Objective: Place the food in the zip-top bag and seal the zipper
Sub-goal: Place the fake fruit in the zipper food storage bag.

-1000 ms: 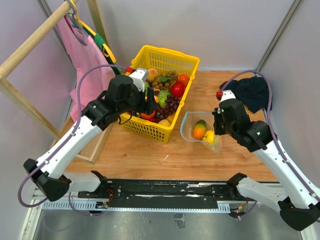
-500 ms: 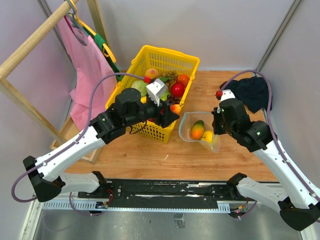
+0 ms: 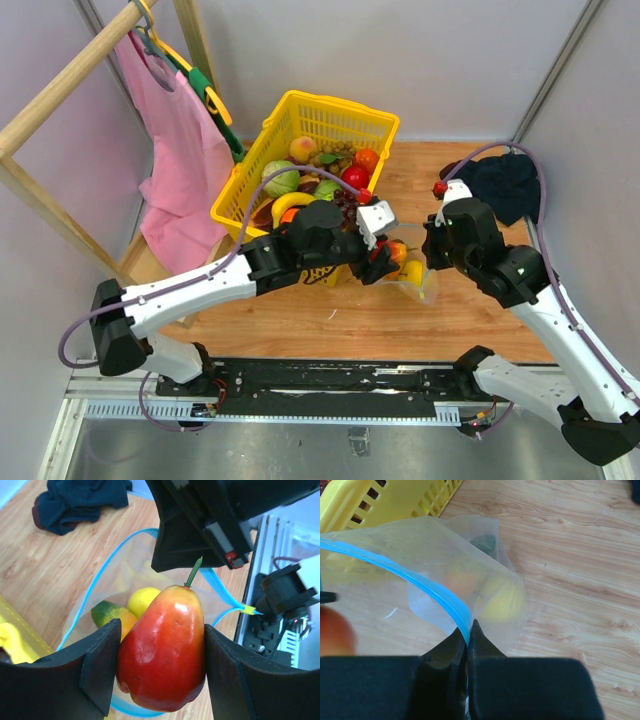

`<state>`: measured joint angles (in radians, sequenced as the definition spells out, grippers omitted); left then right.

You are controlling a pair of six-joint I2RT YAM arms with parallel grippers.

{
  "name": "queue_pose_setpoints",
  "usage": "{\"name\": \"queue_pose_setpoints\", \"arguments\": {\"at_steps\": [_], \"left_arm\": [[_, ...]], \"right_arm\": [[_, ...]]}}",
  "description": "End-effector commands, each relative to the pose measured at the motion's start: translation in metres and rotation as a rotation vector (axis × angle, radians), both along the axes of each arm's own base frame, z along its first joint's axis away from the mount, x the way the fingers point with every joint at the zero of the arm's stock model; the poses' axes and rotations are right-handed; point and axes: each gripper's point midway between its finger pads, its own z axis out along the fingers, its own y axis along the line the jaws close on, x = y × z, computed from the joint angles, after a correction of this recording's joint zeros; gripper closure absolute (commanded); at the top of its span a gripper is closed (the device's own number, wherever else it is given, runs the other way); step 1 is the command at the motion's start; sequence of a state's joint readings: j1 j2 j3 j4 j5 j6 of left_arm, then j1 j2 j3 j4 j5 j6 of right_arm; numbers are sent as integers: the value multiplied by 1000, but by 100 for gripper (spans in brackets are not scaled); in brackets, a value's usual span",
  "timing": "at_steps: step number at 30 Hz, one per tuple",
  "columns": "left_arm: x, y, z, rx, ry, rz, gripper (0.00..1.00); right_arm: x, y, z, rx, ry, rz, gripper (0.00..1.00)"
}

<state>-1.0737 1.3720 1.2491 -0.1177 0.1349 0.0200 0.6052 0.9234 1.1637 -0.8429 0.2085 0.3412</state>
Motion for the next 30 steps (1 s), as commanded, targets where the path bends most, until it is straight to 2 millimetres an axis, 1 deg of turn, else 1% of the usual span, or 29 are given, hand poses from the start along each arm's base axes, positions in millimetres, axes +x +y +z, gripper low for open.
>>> {"name": "queue_pose_setpoints", "arguments": {"at_steps": [1, 4, 7, 9, 12, 16, 20, 26, 30], "left_arm": [[10, -19, -2, 31, -114, -9, 66], [19, -23, -16, 85, -132, 21, 64], [32, -22, -29, 140, -151, 78, 61], [46, -17, -32, 165, -161, 161, 60], [60, -11, -34, 195, -172, 245, 55], [66, -11, -39, 201, -160, 284, 47], [68, -14, -45, 193, -139, 301, 37], [74, -15, -47, 166, -111, 358, 23], [74, -16, -48, 160, -97, 363, 21]], "right_arm": [[1, 1, 4, 33, -22, -2, 100], [0, 1, 4, 33, -21, 2, 100], [0, 1, 4, 32, -22, 5, 99], [0, 2, 4, 34, -23, 9, 99], [0, 3, 3, 31, -18, 18, 100], [-1, 5, 2, 33, -11, 30, 99], [-1, 5, 3, 34, -13, 29, 99], [-1, 6, 3, 38, -11, 35, 99], [-2, 6, 4, 41, -12, 36, 99]]}}
